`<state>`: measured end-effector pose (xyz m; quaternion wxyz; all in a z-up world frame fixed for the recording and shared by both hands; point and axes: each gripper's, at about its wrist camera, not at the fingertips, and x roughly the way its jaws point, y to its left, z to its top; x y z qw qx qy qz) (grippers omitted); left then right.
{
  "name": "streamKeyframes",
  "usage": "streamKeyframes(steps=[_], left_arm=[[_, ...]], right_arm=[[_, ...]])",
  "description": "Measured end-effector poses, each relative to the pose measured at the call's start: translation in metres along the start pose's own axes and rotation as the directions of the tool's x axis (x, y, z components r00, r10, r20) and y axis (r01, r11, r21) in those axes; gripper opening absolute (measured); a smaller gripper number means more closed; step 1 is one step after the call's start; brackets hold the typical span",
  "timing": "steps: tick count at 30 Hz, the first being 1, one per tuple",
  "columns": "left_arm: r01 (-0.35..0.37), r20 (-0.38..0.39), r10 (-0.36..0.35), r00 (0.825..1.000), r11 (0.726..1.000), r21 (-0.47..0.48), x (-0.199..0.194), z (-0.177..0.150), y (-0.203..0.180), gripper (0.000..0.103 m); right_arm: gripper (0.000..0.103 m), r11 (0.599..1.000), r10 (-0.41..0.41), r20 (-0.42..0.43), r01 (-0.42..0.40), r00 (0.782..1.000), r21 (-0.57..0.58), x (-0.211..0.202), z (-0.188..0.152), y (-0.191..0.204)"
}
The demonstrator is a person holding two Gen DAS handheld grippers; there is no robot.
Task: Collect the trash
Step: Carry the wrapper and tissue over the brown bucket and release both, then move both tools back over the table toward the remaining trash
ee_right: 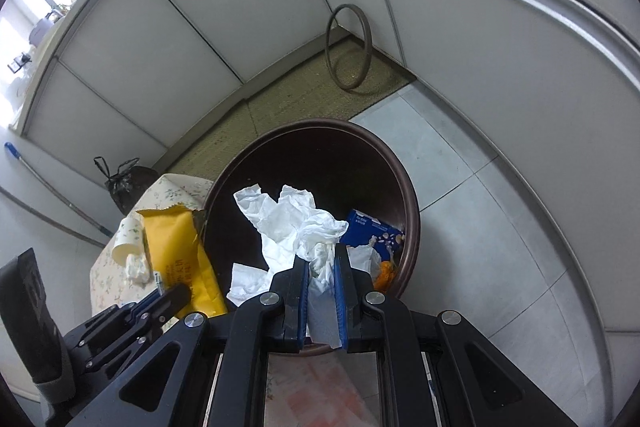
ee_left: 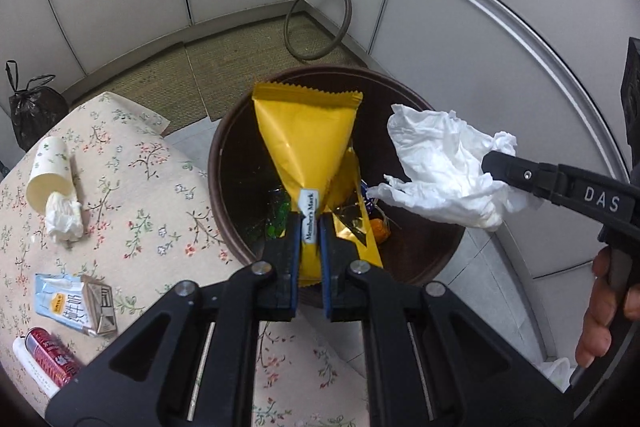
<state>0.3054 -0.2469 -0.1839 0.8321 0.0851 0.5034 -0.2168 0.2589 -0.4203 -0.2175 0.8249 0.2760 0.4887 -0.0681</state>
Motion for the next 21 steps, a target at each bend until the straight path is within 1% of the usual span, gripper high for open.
streamKeyframes(steps=[2, 4, 5, 6, 7, 8, 9, 10, 11, 14, 21], left_arm=[[-0.004, -0.004, 0.004, 1.000, 1.000, 0.007, 0.005, 0.000, -0.002, 0.010], [0.016, -0.002, -0.016, 1.000, 1.000, 0.007, 0.009, 0.000, -0.002, 0.011], [0.024, -0.005, -0.024, 1.000, 1.000, 0.003, 0.010, 0.000, -0.003, 0.015], [0.024, -0.011, -0.024, 1.000, 1.000, -0.001, 0.012, 0.001, -0.002, 0.021], [0.015, -0.010, -0.015, 1.000, 1.000, -0.002, 0.012, 0.001, -0.002, 0.037], [0.008, -0.001, -0.008, 1.000, 1.000, -0.002, 0.010, 0.001, -0.002, 0.057], [0.002, 0.012, -0.002, 1.000, 1.000, -0.002, 0.007, 0.000, -0.001, 0.063], [-0.003, 0.018, 0.003, 1.000, 1.000, -0.001, 0.006, 0.000, -0.001, 0.065], [-0.004, 0.016, 0.004, 1.000, 1.000, -0.001, 0.006, 0.000, -0.001, 0.065], [-0.004, 0.013, 0.004, 1.000, 1.000, -0.009, -0.001, -0.001, 0.005, 0.065], [-0.017, 0.025, 0.018, 1.000, 1.000, -0.024, -0.026, -0.011, 0.024, 0.065]], right_arm=[[0.012, 1.000, 0.003, -0.004, -0.003, 1.000, 0.009, 0.006, 0.000, -0.004], [0.013, 1.000, 0.006, -0.008, -0.006, 1.000, 0.011, 0.011, 0.001, -0.006], [0.016, 1.000, 0.012, -0.011, -0.011, 1.000, 0.012, 0.014, 0.001, -0.006], [0.017, 1.000, 0.018, -0.014, -0.018, 1.000, 0.017, 0.016, 0.001, -0.007], [0.020, 1.000, 0.020, -0.016, -0.020, 1.000, 0.019, 0.016, 0.002, -0.009], [0.031, 1.000, 0.021, -0.019, -0.021, 1.000, 0.023, 0.017, 0.002, -0.009], [0.038, 0.999, 0.020, -0.015, -0.020, 1.000, 0.026, 0.015, 0.002, -0.010], [0.050, 0.999, 0.022, -0.001, -0.022, 1.000, 0.025, 0.013, 0.002, -0.010], [0.054, 1.000, 0.021, 0.010, -0.021, 1.000, 0.022, 0.010, 0.002, -0.009], [0.055, 1.000, 0.017, 0.032, -0.017, 0.999, 0.006, 0.000, 0.004, -0.004], [0.056, 1.000, 0.013, 0.050, -0.012, 0.999, -0.020, -0.016, 0.004, 0.011]])
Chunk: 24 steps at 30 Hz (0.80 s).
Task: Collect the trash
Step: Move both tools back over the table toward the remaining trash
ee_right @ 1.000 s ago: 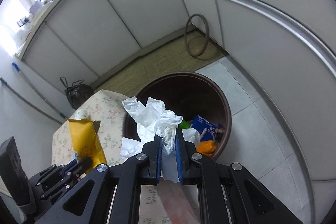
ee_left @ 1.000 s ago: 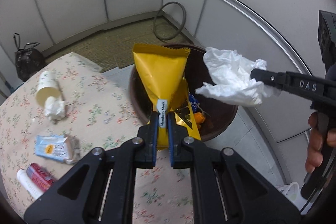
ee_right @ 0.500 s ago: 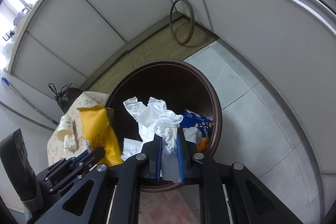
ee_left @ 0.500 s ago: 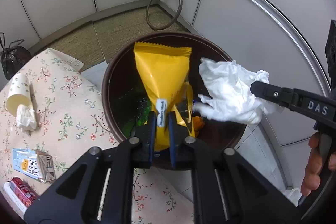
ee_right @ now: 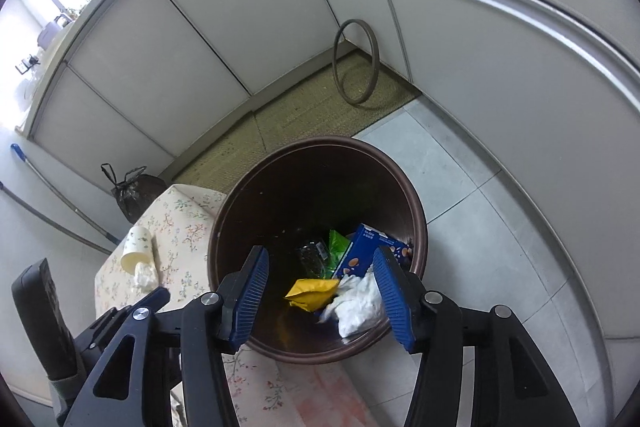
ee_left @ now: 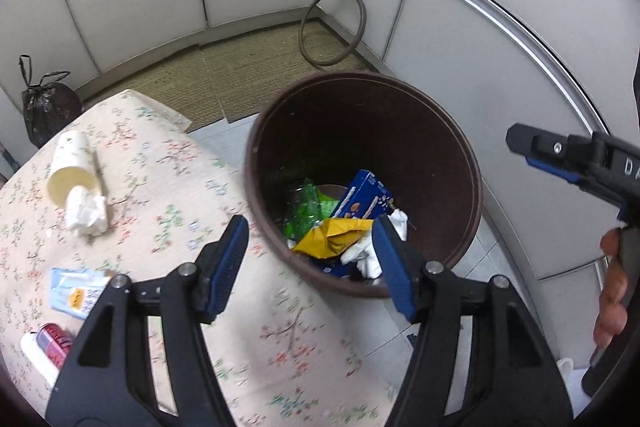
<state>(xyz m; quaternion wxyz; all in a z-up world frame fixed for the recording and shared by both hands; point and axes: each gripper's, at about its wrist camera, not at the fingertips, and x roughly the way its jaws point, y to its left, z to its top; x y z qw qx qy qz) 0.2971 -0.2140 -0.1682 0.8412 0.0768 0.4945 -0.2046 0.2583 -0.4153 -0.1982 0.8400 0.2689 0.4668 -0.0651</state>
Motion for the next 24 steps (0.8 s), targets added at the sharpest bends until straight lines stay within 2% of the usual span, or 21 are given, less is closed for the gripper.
streamKeyframes(steps=[7, 11, 24], left_arm=[[-0.014, 0.028, 0.015, 0.999, 0.999, -0.031, -0.032, -0.012, 0.031, 0.074], [-0.029, 0.041, 0.031, 0.999, 0.999, -0.044, -0.051, -0.020, 0.050, 0.080], [-0.082, 0.036, 0.086, 0.996, 0.992, -0.093, -0.100, -0.055, 0.118, 0.083]], right_arm=[[0.060, 0.999, -0.002, 0.014, 0.002, 1.000, -0.032, -0.018, -0.003, 0.021], [0.071, 0.999, -0.001, 0.027, 0.002, 1.000, -0.050, -0.029, -0.007, 0.034], [0.072, 0.988, 0.036, 0.005, -0.035, 0.999, -0.153, -0.044, -0.030, 0.095]])
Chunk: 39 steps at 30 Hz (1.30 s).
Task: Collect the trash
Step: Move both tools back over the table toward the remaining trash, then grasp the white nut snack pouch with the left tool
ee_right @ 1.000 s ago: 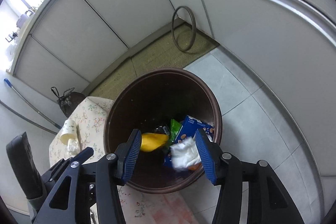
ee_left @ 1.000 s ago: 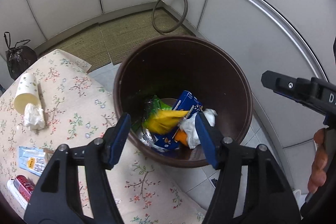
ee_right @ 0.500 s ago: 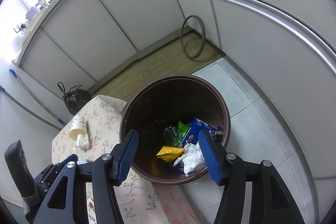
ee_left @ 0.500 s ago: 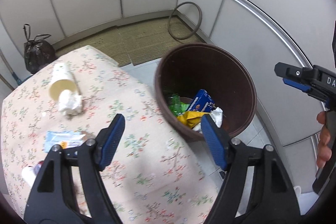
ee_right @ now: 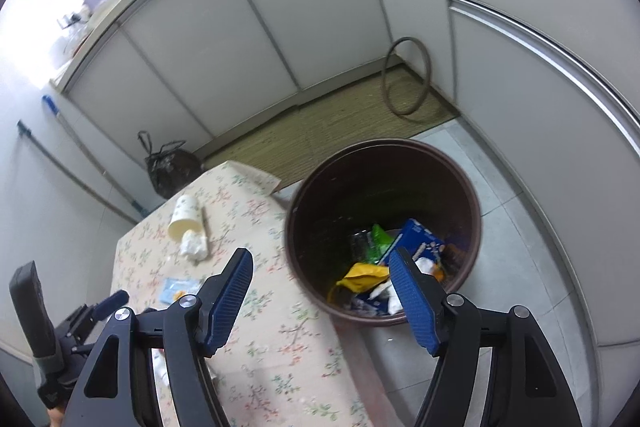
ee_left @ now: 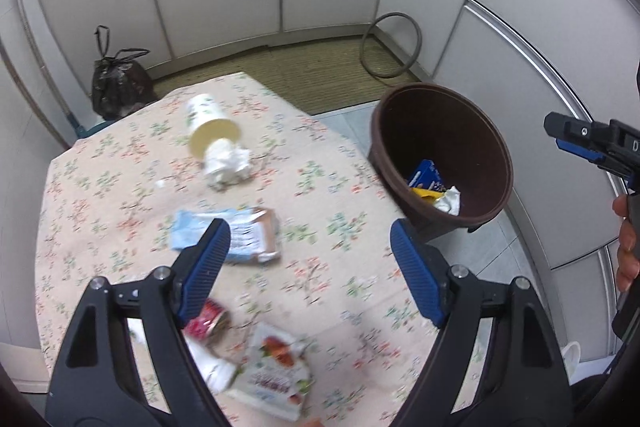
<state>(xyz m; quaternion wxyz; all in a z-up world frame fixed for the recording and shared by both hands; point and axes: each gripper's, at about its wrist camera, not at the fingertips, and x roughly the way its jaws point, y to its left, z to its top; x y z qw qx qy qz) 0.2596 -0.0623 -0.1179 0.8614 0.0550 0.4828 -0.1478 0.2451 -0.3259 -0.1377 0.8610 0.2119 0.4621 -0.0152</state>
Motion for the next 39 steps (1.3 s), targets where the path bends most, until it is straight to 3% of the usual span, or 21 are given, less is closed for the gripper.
streamKeyframes(steps=[7, 12, 17, 21, 24, 28, 30, 39], left_arm=[[-0.014, -0.025, 0.013, 1.000, 0.999, -0.047, -0.015, -0.023, 0.039, 0.084], [-0.018, -0.105, 0.009, 0.994, 0.996, -0.089, -0.012, -0.050, 0.065, 0.084], [0.009, -0.169, -0.018, 0.986, 0.999, -0.051, -0.008, -0.079, 0.070, 0.084], [0.075, -0.199, -0.073, 0.977, 0.997, 0.005, -0.003, -0.098, 0.065, 0.084], [0.126, -0.230, -0.108, 0.967, 0.990, 0.063, 0.011, -0.104, 0.053, 0.081], [0.166, -0.298, -0.134, 0.945, 0.983, 0.084, 0.037, -0.103, 0.039, 0.063], [0.156, -0.335, -0.118, 0.935, 0.984, 0.089, 0.053, -0.103, 0.035, 0.059], [0.068, -0.458, -0.026, 0.889, 0.995, 0.075, 0.107, -0.112, 0.034, 0.058]], right_arm=[[0.072, 0.997, 0.018, -0.053, -0.022, 0.998, -0.072, 0.012, -0.012, 0.040], [0.072, 0.993, 0.020, -0.090, -0.031, 0.996, -0.117, 0.021, -0.024, 0.064], [0.073, 0.983, 0.009, -0.158, -0.038, 0.987, -0.178, 0.033, -0.043, 0.085], [0.073, 0.970, -0.014, -0.201, -0.035, 0.979, -0.239, 0.039, -0.060, 0.097], [0.073, 0.964, -0.019, -0.233, -0.045, 0.972, -0.264, 0.045, -0.071, 0.101], [0.073, 0.959, -0.043, -0.246, -0.030, 0.968, -0.282, 0.049, -0.077, 0.101], [0.073, 0.959, -0.046, -0.247, -0.026, 0.968, -0.281, 0.049, -0.078, 0.099], [0.073, 0.960, -0.075, -0.264, -0.002, 0.962, -0.279, 0.055, -0.081, 0.086]])
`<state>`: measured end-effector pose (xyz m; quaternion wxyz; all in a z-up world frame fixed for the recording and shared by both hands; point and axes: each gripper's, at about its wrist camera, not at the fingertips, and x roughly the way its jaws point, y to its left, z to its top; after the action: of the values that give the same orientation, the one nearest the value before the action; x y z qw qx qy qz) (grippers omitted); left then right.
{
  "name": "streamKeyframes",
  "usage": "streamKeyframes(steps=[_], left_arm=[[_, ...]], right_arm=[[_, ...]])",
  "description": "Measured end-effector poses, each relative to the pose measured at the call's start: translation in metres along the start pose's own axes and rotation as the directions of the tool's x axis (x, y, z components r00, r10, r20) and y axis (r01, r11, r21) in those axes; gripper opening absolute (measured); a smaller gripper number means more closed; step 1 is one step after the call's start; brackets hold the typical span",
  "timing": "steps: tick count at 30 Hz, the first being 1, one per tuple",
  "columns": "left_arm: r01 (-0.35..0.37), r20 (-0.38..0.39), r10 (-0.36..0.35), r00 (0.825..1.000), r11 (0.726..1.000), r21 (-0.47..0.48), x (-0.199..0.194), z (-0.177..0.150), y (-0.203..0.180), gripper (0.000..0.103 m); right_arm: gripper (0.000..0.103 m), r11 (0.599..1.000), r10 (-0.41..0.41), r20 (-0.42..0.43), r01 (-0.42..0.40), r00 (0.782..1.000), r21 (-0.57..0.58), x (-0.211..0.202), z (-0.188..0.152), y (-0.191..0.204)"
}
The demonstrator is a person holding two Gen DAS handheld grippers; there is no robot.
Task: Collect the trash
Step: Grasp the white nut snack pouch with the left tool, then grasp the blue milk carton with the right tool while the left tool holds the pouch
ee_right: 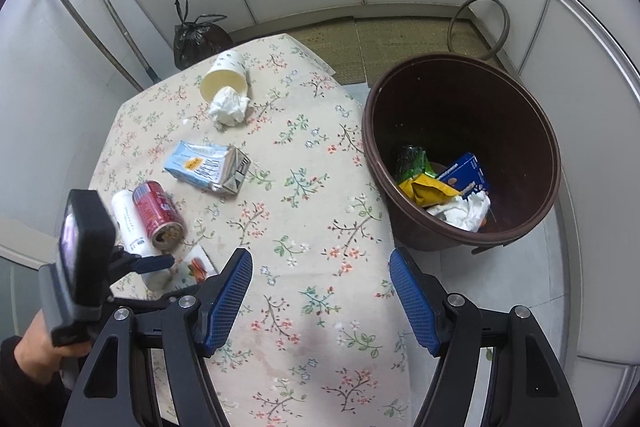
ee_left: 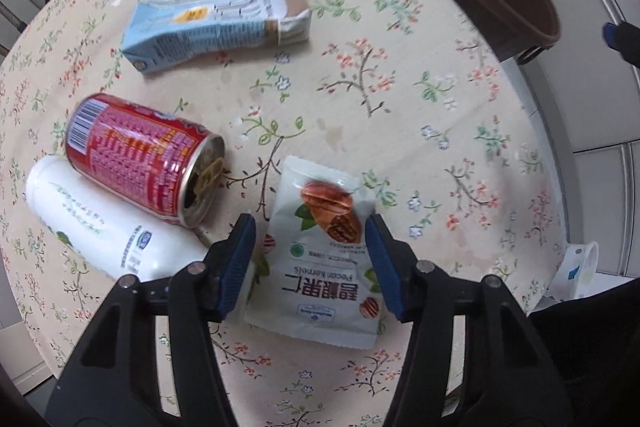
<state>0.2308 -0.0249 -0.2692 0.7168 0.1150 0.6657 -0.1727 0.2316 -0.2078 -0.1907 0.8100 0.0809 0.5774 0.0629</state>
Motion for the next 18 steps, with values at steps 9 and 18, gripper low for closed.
streamKeyframes(steps=[9, 18], left_arm=[[0.025, 0.018, -0.025, 1.000, 1.000, -0.011, 0.002, -0.007, 0.000, 0.015], [0.087, 0.219, -0.079, 0.972, 0.996, -0.027, -0.077, -0.024, 0.015, 0.004]], right_arm=[[0.073, 1.000, -0.012, -0.008, 0.012, 1.000, 0.016, 0.006, 0.001, -0.009], [0.073, 1.000, 0.000, -0.015, 0.001, 1.000, 0.031, 0.020, 0.012, 0.002]])
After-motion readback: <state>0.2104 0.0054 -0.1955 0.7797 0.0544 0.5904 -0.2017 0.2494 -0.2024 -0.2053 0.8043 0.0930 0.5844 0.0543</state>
